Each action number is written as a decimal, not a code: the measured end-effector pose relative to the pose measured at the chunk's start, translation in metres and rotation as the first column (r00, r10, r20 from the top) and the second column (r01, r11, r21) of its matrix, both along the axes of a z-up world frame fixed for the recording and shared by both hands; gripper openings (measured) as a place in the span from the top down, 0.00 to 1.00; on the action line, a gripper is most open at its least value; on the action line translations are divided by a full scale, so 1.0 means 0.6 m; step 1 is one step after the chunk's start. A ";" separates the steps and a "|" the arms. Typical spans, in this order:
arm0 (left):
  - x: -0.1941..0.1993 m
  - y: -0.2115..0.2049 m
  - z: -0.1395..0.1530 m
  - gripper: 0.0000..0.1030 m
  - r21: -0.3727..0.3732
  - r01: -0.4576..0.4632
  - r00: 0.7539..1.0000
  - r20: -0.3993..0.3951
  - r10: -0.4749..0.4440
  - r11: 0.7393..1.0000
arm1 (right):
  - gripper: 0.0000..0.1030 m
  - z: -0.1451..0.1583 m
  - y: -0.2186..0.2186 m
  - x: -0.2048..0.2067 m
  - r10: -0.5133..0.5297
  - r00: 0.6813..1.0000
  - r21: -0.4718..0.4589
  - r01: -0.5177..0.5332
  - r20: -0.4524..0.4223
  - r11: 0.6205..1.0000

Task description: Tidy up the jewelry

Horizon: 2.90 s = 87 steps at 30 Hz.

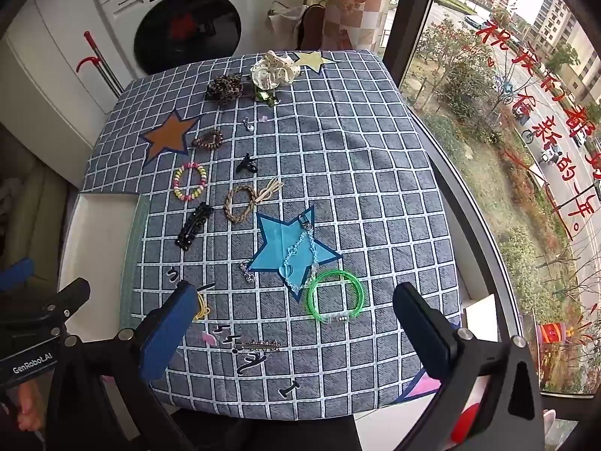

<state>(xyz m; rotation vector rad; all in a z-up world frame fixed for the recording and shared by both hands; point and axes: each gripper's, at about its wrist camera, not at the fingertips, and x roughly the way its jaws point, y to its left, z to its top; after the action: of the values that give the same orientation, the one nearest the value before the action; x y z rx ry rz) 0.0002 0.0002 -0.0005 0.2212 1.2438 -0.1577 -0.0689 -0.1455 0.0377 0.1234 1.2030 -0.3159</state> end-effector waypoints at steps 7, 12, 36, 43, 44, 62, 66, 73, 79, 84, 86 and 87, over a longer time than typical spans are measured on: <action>0.010 -0.002 -0.003 0.00 0.000 0.013 0.999 -0.038 -0.013 1.000 | 0.00 0.001 -0.003 -0.001 0.000 1.000 -0.004 0.000 0.000 1.000; -0.002 -0.015 -0.003 0.00 0.008 0.026 1.000 -0.011 -0.026 1.000 | 0.00 0.002 -0.005 -0.001 -0.004 1.000 0.002 0.004 -0.007 1.000; -0.007 -0.012 -0.004 0.00 0.008 0.024 1.000 -0.009 -0.024 1.000 | 0.00 0.000 -0.001 -0.002 -0.001 1.000 -0.004 0.001 -0.001 1.000; -0.008 -0.012 -0.005 0.00 0.007 0.024 1.000 -0.009 -0.024 1.000 | 0.00 -0.007 -0.001 -0.003 -0.001 1.000 -0.006 0.001 0.000 1.000; -0.008 -0.012 -0.005 0.00 0.008 0.024 1.000 -0.009 -0.024 1.000 | 0.00 -0.006 -0.001 -0.003 0.000 1.000 -0.007 0.000 -0.001 1.000; -0.008 -0.010 -0.010 0.00 0.009 0.020 1.000 -0.011 -0.020 1.000 | 0.00 -0.002 -0.001 -0.002 0.001 1.000 -0.008 -0.001 -0.001 1.000; -0.007 -0.010 -0.010 0.00 0.008 0.020 1.000 -0.011 -0.020 1.000 | 0.00 -0.002 -0.001 -0.002 0.001 1.000 -0.008 -0.001 -0.002 1.000; -0.011 -0.006 -0.012 0.00 0.010 0.013 1.000 -0.012 -0.013 1.000 | 0.00 -0.002 -0.001 -0.002 0.001 1.000 -0.008 -0.001 -0.001 1.000; -0.013 -0.005 -0.011 0.00 0.010 0.012 1.000 -0.013 -0.012 1.000 | 0.00 -0.002 0.000 -0.003 0.001 1.000 -0.008 -0.001 0.000 1.000; -0.013 -0.005 -0.011 0.00 0.010 0.012 1.000 -0.014 -0.012 1.000 | 0.00 -0.002 0.001 -0.002 0.001 1.000 -0.007 -0.001 -0.002 1.000; -0.013 -0.005 -0.011 0.00 0.011 0.012 1.000 -0.015 -0.012 1.000 | 0.00 -0.002 0.001 -0.002 0.001 1.000 -0.008 -0.001 -0.002 1.000; -0.013 -0.005 -0.011 0.00 0.011 0.011 1.000 -0.016 -0.011 1.000 | 0.00 -0.002 0.001 -0.002 0.001 1.000 -0.007 -0.001 -0.001 1.000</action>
<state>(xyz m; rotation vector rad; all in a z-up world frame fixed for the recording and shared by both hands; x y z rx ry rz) -0.0075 -0.0026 -0.0070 0.2372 1.2597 -0.1622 -0.0704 -0.1451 0.0363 0.1169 1.2031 -0.3192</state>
